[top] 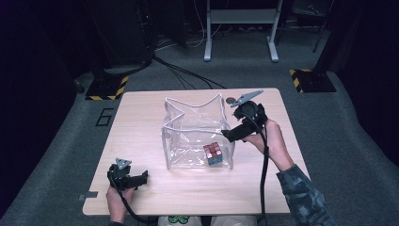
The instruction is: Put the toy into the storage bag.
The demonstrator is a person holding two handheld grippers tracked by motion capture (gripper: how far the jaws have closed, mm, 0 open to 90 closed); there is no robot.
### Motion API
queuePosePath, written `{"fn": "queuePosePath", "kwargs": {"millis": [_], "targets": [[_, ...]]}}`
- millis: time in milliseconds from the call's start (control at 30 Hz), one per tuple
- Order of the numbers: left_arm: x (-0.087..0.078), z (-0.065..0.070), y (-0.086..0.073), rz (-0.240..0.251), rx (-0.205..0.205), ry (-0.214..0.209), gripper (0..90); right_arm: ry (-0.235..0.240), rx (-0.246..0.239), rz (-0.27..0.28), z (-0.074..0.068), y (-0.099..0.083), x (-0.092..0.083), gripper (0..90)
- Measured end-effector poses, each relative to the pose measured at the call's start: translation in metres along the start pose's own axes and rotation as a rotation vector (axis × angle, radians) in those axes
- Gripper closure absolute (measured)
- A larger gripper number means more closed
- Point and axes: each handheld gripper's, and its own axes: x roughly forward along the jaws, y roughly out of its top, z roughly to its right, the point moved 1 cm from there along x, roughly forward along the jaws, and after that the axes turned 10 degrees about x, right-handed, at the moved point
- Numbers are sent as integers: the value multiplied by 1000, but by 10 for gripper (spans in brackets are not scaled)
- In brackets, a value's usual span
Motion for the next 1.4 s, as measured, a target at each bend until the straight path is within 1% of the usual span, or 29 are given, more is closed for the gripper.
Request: {"fn": "queuePosePath", "kwargs": {"millis": [67,100,133,233,300,400,433,467,500,567,633,667,700,933,1100,1133,1167,1333,1367,1400], "targets": [[0,0,0,0,0,0,10,-6,14,-1,1,-7,-1,5],[0,0,0,0,0,0,10,-6,10,2,3,-11,-1,5],[0,0,0,0,0,0,10,-10,27,-5,4,-16,-1,5],[0,0,0,0,0,0,10,-15,32,-2,7,-27,-1,5],[0,0,0,0,0,0,10,-18,51,-3,10,-36,0,6],[0,0,0,0,-1,0,10,-20,65,-9,14,-46,3,6],[0,0,0,0,-1,1,10,-22,85,-15,14,-50,4,6],[0,0,0,0,-1,1,10,-22,72,-11,16,-53,6,6],[0,0,0,0,-1,0,10,-21,83,-12,16,-56,7,6],[0,0,0,0,-1,0,10,-18,87,-18,18,-62,10,7],[0,0,0,-3,0,2,10,-18,110,-17,19,-68,13,8],[0,0,0,0,-1,0,10,-18,105,-17,20,-71,15,8],[0,0,0,0,-1,1,10,-15,110,-27,20,-74,16,8],[0,0,0,0,-1,1,10,-13,130,-43,24,-94,28,9],[0,0,0,0,-1,0,10,-15,145,-57,25,-105,34,9],[0,0,0,0,-1,0,10,-16,141,-58,26,-108,35,9],[0,0,0,0,-2,1,10,-15,150,-60,27,-110,36,9],[0,0,0,0,-1,1,10,-15,161,-64,28,-122,41,11],[0,0,0,0,-1,0,10,-14,166,-75,28,-125,42,11],[0,0,0,0,-1,1,10,-16,174,-73,28,-128,44,12]]}}
